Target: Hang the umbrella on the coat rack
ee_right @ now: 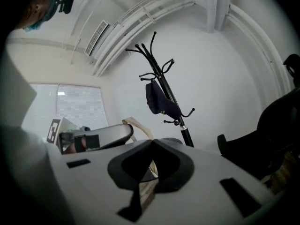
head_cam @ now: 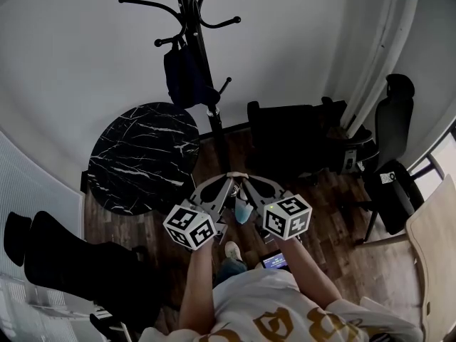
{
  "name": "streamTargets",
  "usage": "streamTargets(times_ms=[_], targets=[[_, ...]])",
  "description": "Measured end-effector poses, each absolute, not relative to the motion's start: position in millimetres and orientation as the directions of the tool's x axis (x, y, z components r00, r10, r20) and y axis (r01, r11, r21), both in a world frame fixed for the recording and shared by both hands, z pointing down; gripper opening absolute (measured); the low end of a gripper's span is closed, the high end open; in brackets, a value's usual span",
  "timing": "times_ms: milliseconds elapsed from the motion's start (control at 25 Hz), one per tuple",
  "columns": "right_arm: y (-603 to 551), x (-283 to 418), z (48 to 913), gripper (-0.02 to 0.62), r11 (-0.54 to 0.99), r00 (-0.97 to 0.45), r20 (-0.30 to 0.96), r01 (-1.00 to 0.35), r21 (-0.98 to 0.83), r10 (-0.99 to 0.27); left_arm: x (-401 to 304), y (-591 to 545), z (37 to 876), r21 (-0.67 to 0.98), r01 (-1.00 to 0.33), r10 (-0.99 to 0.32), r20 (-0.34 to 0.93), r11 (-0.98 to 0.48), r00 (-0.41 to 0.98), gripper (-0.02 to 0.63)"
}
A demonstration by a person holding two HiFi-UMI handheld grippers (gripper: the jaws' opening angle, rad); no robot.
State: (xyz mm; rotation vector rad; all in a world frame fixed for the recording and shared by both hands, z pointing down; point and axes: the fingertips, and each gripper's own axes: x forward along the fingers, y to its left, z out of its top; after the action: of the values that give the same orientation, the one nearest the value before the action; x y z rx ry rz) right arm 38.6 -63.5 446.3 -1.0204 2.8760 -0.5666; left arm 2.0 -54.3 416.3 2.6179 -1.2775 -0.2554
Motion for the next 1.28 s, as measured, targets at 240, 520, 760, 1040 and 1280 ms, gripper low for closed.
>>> streamTargets(times_ms=[240, 520, 760, 1040, 1280], targets=[[-67, 41, 451, 0.012, 0.712, -0.780, 0.102, -0.609, -0.349, -0.617, 5, -57, 421, 0.279, -0.752, -0.792, -0.053, -0.597, 0.609, 0.019], [-68, 41, 456, 0.012, 0.717, -0.773, 0.130, -0.628, -0.304, -0.621, 6, -57, 427, 0.283, -0.755, -0.794, -0.043, -0.592, 0.607, 0.020], [-67, 40, 456, 0.012, 0.722, -0.778, 0.126, -0.620, -0.308, -0.615, 4, -57, 426, 0.285, -0.755, -0.795, -0.046, -0.591, 0.605, 0.018], [-64, 34, 456, 0.012, 0.735, -0.783, 0.135, -0.618, -0.281, -0.607, 1, -56, 426, 0.289, -0.755, -0.796, -0.046, -0.589, 0.603, 0.020], [-66, 31, 457, 0.012, 0.736, -0.783, 0.140, -0.618, -0.276, -0.606, -3, -57, 427, 0.295, -0.755, -0.798, -0.047, -0.586, 0.601, 0.018]])
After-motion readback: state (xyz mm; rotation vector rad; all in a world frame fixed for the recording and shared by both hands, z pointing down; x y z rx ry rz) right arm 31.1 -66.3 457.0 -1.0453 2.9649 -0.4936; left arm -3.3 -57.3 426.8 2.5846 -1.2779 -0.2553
